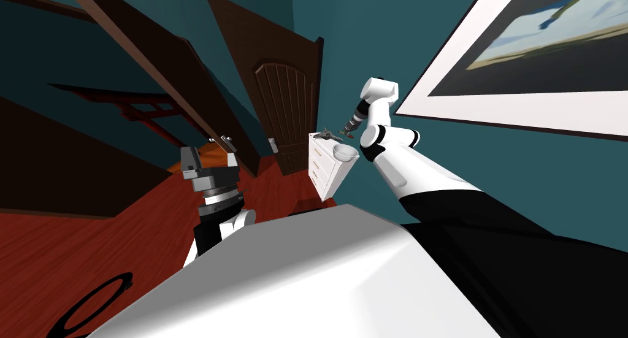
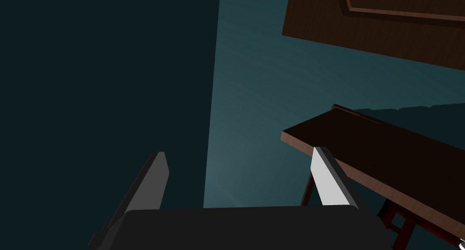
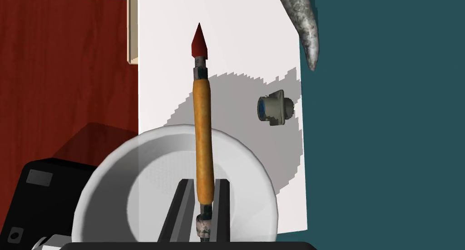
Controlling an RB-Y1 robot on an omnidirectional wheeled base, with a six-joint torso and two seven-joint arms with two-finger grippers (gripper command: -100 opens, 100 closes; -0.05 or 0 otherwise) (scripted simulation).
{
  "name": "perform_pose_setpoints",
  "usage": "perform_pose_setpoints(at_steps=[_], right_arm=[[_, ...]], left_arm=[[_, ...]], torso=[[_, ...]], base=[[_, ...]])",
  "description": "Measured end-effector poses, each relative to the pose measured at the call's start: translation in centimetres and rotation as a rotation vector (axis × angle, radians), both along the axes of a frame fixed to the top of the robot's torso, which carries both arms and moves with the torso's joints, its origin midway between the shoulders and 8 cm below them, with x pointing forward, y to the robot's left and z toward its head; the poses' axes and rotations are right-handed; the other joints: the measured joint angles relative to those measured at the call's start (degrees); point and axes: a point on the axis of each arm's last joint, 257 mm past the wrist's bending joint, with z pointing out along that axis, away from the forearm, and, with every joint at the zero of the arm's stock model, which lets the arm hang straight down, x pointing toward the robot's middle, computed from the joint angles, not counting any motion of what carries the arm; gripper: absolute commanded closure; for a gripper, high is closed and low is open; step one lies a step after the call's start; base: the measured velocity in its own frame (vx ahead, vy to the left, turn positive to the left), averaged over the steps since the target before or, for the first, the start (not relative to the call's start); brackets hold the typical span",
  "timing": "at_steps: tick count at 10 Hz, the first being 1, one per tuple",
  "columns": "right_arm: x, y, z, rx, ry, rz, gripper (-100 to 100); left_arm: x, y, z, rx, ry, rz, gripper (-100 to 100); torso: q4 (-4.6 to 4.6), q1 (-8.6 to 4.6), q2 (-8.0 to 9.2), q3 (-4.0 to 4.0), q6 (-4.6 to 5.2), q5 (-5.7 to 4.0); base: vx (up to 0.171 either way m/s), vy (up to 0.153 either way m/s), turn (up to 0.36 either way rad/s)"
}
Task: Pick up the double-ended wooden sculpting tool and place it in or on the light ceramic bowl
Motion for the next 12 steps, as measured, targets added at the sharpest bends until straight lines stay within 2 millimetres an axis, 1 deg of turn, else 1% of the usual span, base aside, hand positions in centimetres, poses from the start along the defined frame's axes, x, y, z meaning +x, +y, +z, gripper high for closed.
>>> perform_pose_setpoints(at_steps=[4,7,10,11,12], right_arm=[[-2.6,0.1,-2.3,0.069,0.124,0.015,100],[-4.2,0.6,-3.3,0.101,0.191,0.024,100],[-6.3,1.2,-4.1,0.137,0.279,0.037,100],[-6.5,1.2,-4.2,0.139,0.285,0.038,-100],[-6.5,1.2,-4.2,0.139,0.284,0.038,-100]], left_arm=[[0.0,0.0,0.0,0.000,0.000,0.000,0],[0.0,0.0,0.0,0.000,0.000,0.000,0],[0.0,0.0,0.0,0.000,0.000,0.000,0],[0.0,0.0,0.0,0.000,0.000,0.000,0],[0.0,0.0,0.0,0.000,0.000,0.000,0]], torso=[[-0.01,-0.02,-0.04,-0.02,0.01,-0.02],[-0.02,0.07,-0.07,-0.04,-0.02,0.01],[0.00,0.10,-0.06,-0.03,-0.04,0.03],[0.00,0.12,-0.09,-0.04,-0.05,0.04],[0.00,0.12,-0.11,-0.05,-0.05,0.04]], base=[[-0.008,-0.020,-0.013],[-0.003,-0.008,-0.007],[-0.002,-0.005,-0.004],[0.000,0.000,0.000],[0.000,0.000,0.000]])
